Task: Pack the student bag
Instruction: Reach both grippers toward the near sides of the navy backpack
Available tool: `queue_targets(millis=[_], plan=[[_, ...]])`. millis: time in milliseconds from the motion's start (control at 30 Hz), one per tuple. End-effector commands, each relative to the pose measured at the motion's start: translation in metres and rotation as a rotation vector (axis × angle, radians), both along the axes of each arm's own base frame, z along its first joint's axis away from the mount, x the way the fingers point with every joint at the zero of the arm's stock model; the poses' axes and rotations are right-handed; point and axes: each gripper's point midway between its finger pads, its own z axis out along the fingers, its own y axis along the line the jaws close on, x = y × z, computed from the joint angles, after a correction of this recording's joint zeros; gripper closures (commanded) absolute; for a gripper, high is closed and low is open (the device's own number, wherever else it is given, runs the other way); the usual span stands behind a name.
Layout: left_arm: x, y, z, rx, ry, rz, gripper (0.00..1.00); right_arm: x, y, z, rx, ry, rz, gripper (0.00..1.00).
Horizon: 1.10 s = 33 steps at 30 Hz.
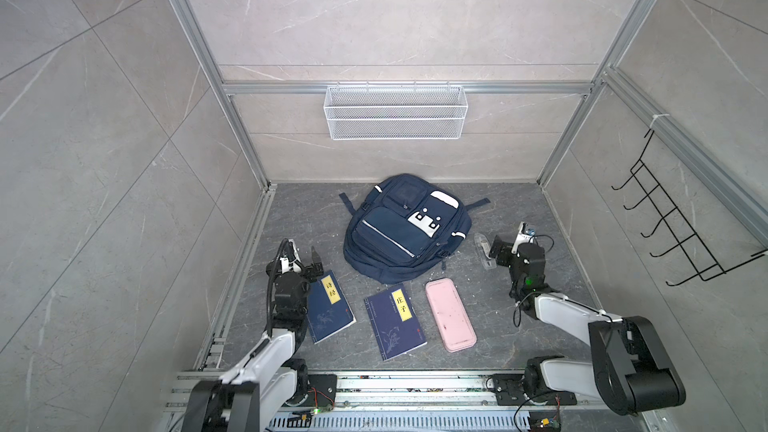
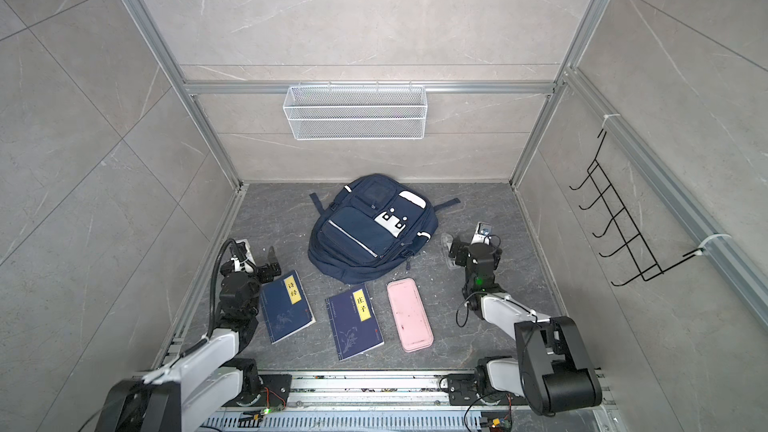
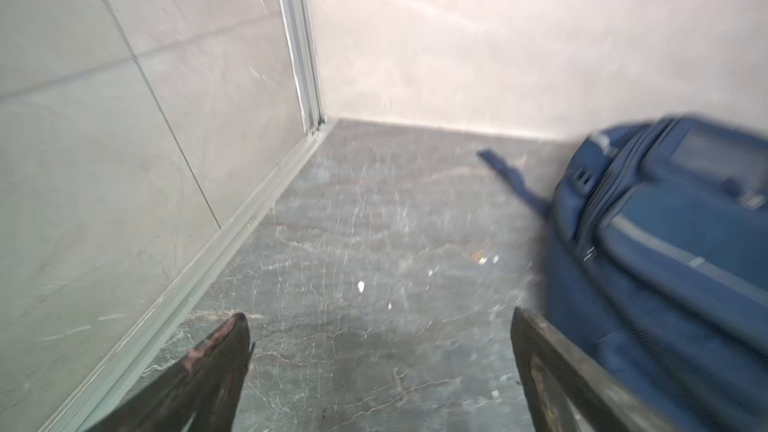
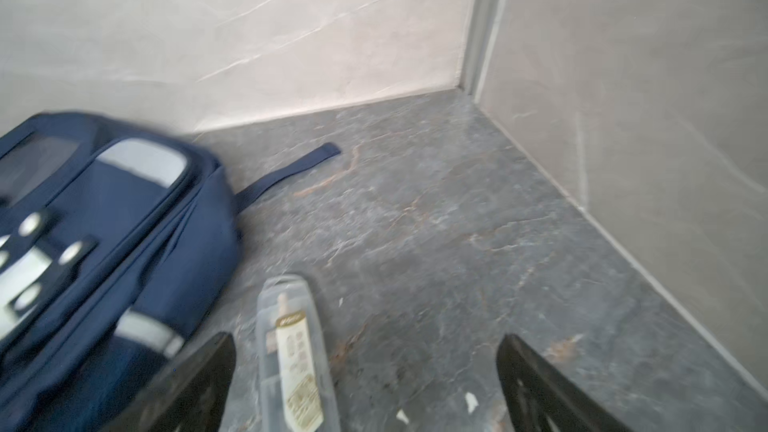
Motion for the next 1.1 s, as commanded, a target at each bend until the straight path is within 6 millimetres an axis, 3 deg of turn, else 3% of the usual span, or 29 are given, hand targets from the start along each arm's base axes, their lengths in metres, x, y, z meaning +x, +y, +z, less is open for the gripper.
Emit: queue_targets(millis=[0, 67, 167, 300, 400, 467, 500, 567, 633, 767, 900, 1000, 1067], plan=[[-0.015, -0.003, 0.015, -0.086, -0.001, 0.033, 0.00, -0.029, -0.035, 0.006, 0.041, 0.179, -0.292, 0.01], [-0.019, -0.013, 0.027, -0.164, -0.002, 0.006, 0.00, -0.018, -0.017, 0.031, 0.121, 0.157, -0.197, 0.00], [-0.019, -0.023, 0.044, -0.305, 0.030, -0.014, 0.00, 0.002, 0.036, 0.058, 0.301, 0.090, 0.076, 0.00], [-0.015, -0.036, 0.076, -0.463, 0.091, -0.039, 0.00, 0.010, 0.075, 0.041, 0.437, 0.331, 0.213, 0.00], [-0.008, -0.048, 0.100, -0.484, 0.208, -0.063, 0.00, 0.006, 0.080, 0.041, 0.414, 0.368, 0.204, 0.01], [-0.001, -0.066, 0.112, -0.479, 0.273, -0.150, 0.00, 0.000, 0.066, 0.056, 0.375, 0.316, 0.112, 0.00], [0.002, -0.075, 0.114, -0.485, 0.312, -0.187, 0.00, -0.002, 0.059, 0.060, 0.420, 0.280, 0.037, 0.00], [0.010, -0.095, 0.115, -0.498, 0.385, -0.270, 0.01, -0.002, 0.059, 0.044, 0.574, 0.305, 0.025, 0.01], [0.020, -0.109, 0.107, -0.507, 0.476, -0.310, 0.01, 0.004, 0.066, 0.026, 0.649, 0.330, 0.077, 0.12], [0.037, -0.145, 0.080, -0.549, 0.669, -0.438, 0.03, -0.003, 0.088, 0.015, 0.560, 0.410, 0.158, 0.01], [0.039, -0.182, 0.034, -0.639, 0.884, -0.559, 0.10, -0.017, 0.132, 0.015, 0.498, 0.457, 0.344, 0.00], [0.035, -0.186, 0.006, -0.666, 0.967, -0.540, 0.15, -0.028, 0.151, 0.005, 0.464, 0.525, 0.410, 0.01], [0.029, -0.185, -0.003, -0.672, 0.997, -0.532, 0.16, -0.035, 0.162, -0.005, 0.451, 0.567, 0.446, 0.04]])
